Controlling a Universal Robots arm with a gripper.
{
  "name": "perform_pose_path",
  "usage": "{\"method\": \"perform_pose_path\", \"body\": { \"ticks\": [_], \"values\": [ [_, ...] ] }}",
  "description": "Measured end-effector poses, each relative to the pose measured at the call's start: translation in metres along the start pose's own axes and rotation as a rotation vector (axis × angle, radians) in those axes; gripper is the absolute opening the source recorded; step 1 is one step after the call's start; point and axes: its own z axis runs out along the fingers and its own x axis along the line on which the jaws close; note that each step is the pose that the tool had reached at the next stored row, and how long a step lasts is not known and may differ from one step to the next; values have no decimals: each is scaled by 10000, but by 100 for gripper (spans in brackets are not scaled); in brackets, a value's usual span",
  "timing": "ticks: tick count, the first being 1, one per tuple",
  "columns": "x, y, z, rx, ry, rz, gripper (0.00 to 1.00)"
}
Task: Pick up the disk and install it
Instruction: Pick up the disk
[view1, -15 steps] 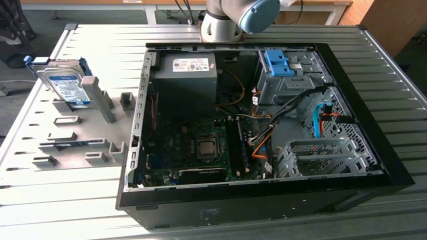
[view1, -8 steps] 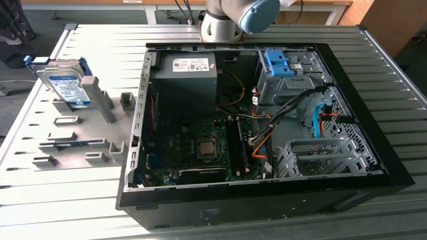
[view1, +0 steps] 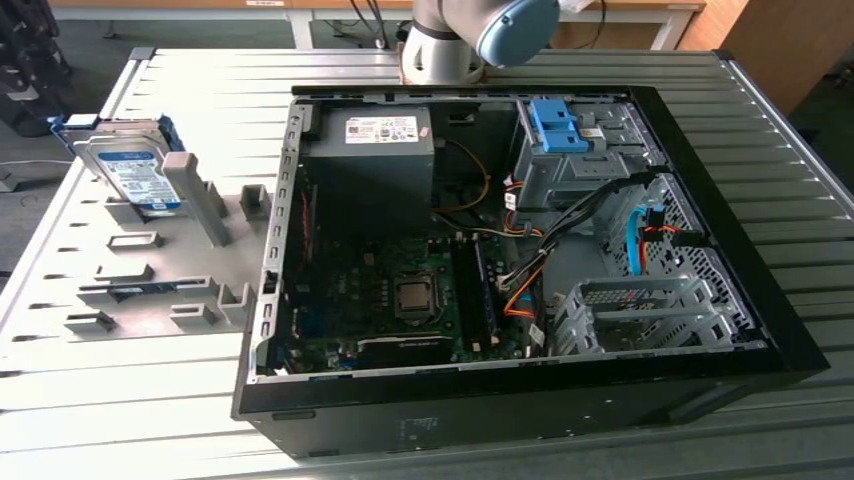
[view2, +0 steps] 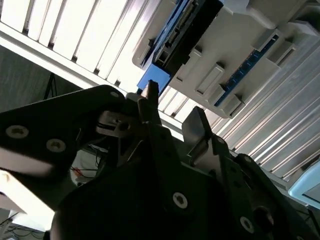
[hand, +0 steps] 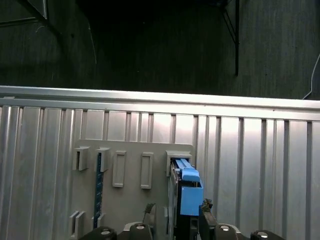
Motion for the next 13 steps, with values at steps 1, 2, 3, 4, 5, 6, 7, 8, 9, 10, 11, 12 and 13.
{"method": "perform_pose_path", "body": {
  "ticks": [1, 2, 3, 4, 5, 6, 7, 8, 9, 10, 11, 12, 13],
  "values": [
    [-13, -1, 14, -4, 1, 49, 47],
    [-38, -2, 32, -2, -1, 67, 47],
    [-62, -3, 50, -2, -1, 72, 53],
    [-78, -3, 69, -1, -1, 73, 53],
    [-96, -5, 88, 0, -1, 73, 53],
    [-108, -5, 106, 0, -2, 75, 53],
    [-113, -5, 125, 1, 0, 78, 53],
    [-114, -4, 142, 0, 16, 78, 53],
    [-114, -2, 160, 0, 35, 78, 53],
    [-113, 0, 178, 0, 49, 79, 53],
    [-113, 1, 196, -1, 54, 79, 53],
    [-113, 1, 214, -2, 55, 79, 53],
    [-114, 4, 232, 1, 55, 79, 53]
  ]
}}
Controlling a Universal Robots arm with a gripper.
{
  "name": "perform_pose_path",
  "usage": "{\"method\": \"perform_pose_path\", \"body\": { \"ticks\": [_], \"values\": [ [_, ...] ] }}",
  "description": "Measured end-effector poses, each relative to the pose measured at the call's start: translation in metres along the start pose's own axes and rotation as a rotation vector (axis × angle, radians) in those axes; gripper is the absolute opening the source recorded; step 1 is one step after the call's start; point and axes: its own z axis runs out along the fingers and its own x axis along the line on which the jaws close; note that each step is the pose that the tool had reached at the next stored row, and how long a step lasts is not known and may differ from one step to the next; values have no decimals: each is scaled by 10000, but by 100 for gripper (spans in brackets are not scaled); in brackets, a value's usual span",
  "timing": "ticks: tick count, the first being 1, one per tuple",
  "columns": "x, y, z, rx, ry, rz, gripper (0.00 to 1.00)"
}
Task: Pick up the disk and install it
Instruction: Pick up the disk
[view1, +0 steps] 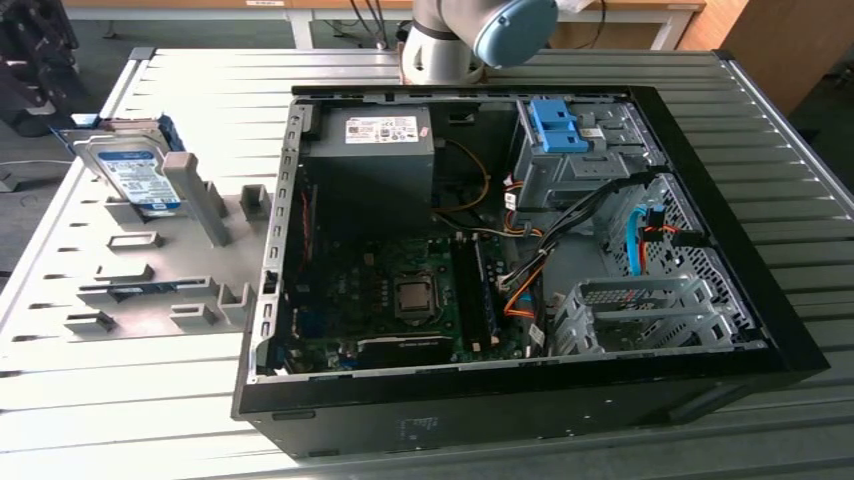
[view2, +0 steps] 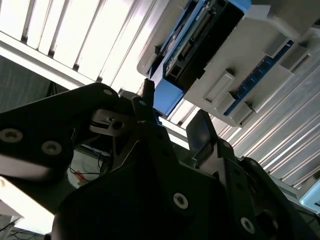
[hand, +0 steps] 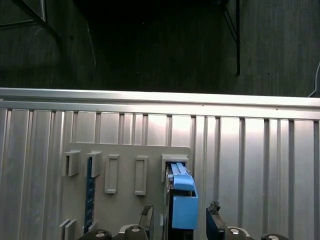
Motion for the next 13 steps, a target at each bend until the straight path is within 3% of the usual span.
{"method": "perform_pose_path", "body": {
  "ticks": [13],
  "values": [
    [-5, 54, 181, 127, 0, 179, 53]
  ]
}}
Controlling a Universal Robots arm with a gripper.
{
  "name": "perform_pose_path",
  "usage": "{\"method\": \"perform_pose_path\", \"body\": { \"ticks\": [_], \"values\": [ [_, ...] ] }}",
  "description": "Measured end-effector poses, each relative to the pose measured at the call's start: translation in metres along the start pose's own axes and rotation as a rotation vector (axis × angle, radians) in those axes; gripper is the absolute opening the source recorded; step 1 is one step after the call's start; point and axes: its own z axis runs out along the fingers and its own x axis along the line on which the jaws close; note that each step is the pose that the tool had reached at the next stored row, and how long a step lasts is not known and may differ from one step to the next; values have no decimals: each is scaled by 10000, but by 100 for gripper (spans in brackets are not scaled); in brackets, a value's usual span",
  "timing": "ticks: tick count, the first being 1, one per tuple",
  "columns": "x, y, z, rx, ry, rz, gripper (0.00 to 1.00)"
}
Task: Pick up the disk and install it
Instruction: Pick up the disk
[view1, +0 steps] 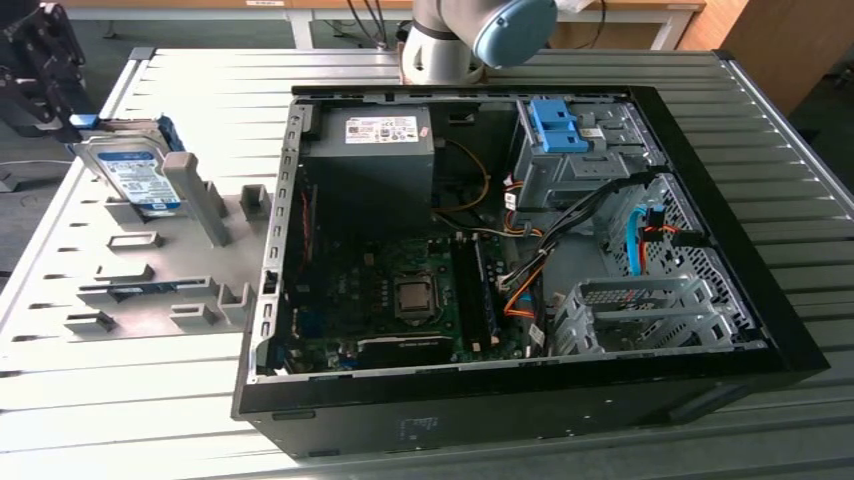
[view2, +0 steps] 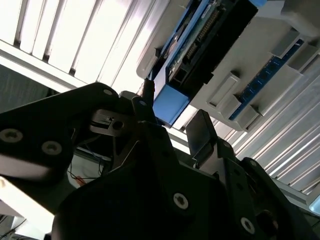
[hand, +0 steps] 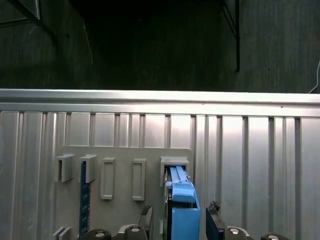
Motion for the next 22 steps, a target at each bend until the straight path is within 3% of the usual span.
{"method": "perform_pose_path", "body": {
  "ticks": [17, 22],
  "values": [
    [-42, 26, 268, 38, 3, 331, 53],
    [-37, 26, 294, 37, 5, 438, 53]
  ]
}}
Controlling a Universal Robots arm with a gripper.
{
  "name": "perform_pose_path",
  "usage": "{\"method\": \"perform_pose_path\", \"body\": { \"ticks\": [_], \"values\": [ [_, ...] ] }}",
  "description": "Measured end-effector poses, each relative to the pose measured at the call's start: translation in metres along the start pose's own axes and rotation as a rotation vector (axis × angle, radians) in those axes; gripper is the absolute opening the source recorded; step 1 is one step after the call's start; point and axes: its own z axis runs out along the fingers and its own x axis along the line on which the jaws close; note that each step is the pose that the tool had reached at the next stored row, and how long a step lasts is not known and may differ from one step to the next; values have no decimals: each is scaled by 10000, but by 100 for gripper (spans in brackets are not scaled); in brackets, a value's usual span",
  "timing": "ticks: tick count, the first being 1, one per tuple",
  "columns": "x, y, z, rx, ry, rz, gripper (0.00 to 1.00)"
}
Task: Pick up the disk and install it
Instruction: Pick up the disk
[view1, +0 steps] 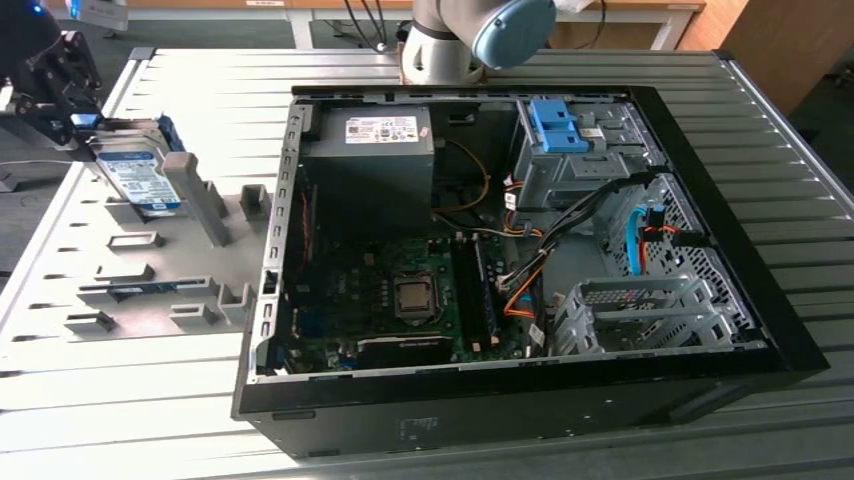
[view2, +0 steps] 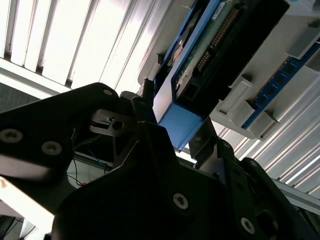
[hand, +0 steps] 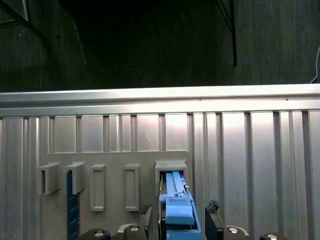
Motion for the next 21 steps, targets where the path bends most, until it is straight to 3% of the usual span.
{"method": "perform_pose_path", "body": {
  "ticks": [8, 10, 11, 18, 21],
  "values": [
    [6, -1, 6, 6, 20, 1, 53],
    [9, -1, 5, 3, 39, 1, 52],
    [10, -1, 5, 4, 53, 0, 45],
    [25, -1, 10, 12, 155, 14, 45],
    [30, -2, 10, 8, 150, 34, 45]
  ]
}}
